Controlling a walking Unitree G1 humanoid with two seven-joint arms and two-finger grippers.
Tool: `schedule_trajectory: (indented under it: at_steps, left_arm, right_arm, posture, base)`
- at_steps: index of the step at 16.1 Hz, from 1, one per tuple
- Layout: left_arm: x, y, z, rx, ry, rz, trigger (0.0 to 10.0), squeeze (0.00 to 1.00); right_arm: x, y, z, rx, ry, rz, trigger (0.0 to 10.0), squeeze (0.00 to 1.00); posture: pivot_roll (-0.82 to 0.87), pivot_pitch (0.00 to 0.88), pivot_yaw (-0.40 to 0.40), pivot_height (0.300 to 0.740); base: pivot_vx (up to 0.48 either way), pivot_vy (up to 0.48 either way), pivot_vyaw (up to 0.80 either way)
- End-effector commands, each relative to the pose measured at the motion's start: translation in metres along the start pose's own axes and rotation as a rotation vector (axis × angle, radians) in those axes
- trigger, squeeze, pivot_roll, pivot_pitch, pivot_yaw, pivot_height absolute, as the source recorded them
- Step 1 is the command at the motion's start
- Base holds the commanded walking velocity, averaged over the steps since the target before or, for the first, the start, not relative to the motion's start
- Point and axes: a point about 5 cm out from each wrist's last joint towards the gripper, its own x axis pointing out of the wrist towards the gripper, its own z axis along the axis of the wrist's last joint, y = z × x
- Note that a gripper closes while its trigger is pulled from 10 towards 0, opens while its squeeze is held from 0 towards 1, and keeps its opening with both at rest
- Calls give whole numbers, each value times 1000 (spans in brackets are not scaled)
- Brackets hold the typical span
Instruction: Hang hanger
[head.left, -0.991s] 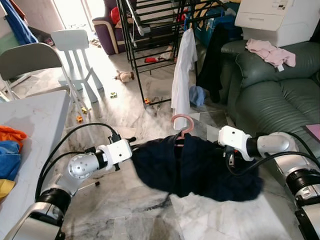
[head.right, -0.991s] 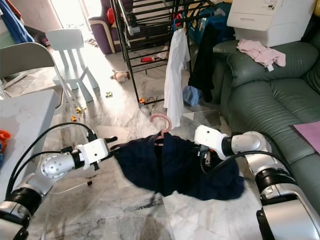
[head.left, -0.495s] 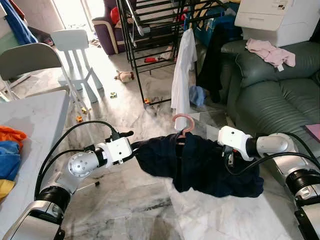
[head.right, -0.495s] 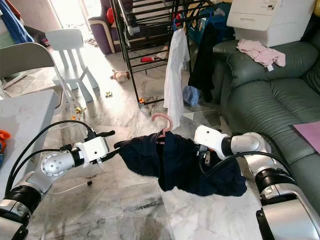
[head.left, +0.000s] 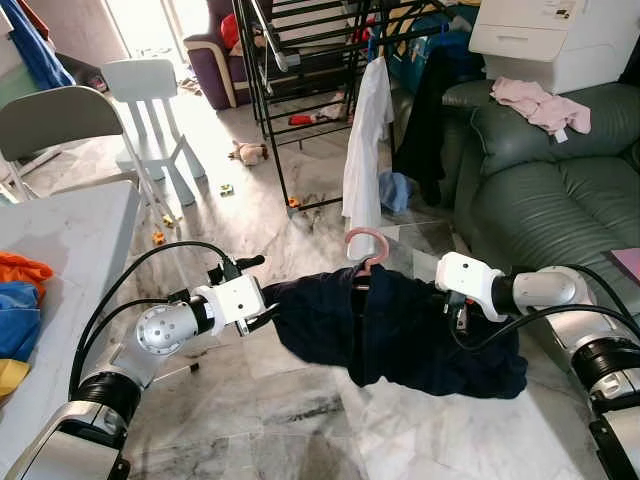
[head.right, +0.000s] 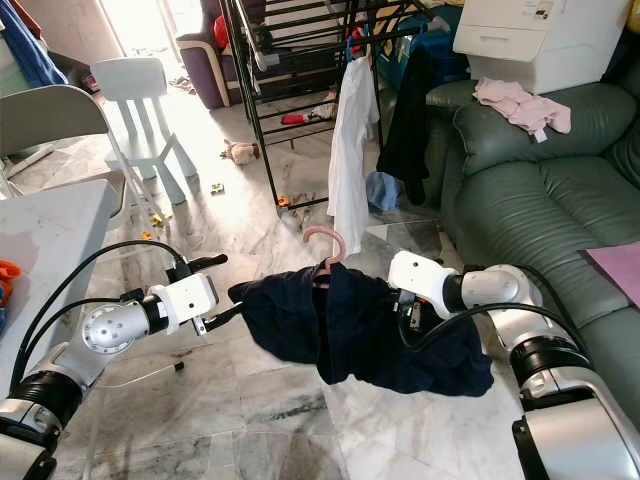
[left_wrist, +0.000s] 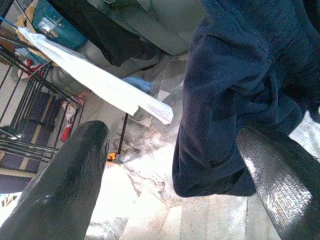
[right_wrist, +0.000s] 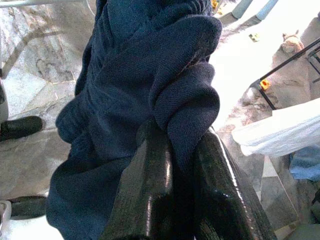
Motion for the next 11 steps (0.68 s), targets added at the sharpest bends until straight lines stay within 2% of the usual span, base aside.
schedule_trajectory:
  at_steps: [1,2,3,4,8,9,10,11]
  left_arm:
    - [-4,4,-5,12,34,10,10000,1000]
    - [-19,12,-29,-398,90,442,10000,1000]
    - [-27,8,-43,-597,123,611,10000,1000]
    - [-27,7,-43,-630,117,629,10000,1000]
    - [-28,7,-44,-664,120,671,10000,1000]
    - [-28,7,-44,-696,130,697,10000,1000]
    - [-30,8,-45,-721,137,726,10000,678]
    - [-31,9,-45,-752,128,752,10000,0]
  right_arm:
    - [1,-10,11,-38,-11,-42,0,0]
    - [27,-17,14,255,-76,-397,0,0]
    - [37,-17,13,418,-82,-542,0,0]
    - [37,-17,12,448,-83,-574,0,0]
    - [39,-16,11,498,-94,-613,0,0]
    - [42,-16,11,515,-63,-648,5569,0]
    - [45,-14,11,520,-24,-670,10000,0]
    - [46,-13,10,537,-6,-707,10000,0]
  posture:
    - [-123,0,91,740]
    - [-95,0,77,740]
    - [-96,0,79,740]
    - [-96,0,79,740]
    - [-96,0,79,740]
    - [-93,0,77,740]
    - [-90,0,76,740]
    - [-90,0,73,740]
  base:
    - [0,0,0]
    - [0,0,0]
    - [0,0,0]
    - [0,0,0]
    - [0,0,0]
    - [0,0,0]
    - [0,0,0]
    - [0,0,0]
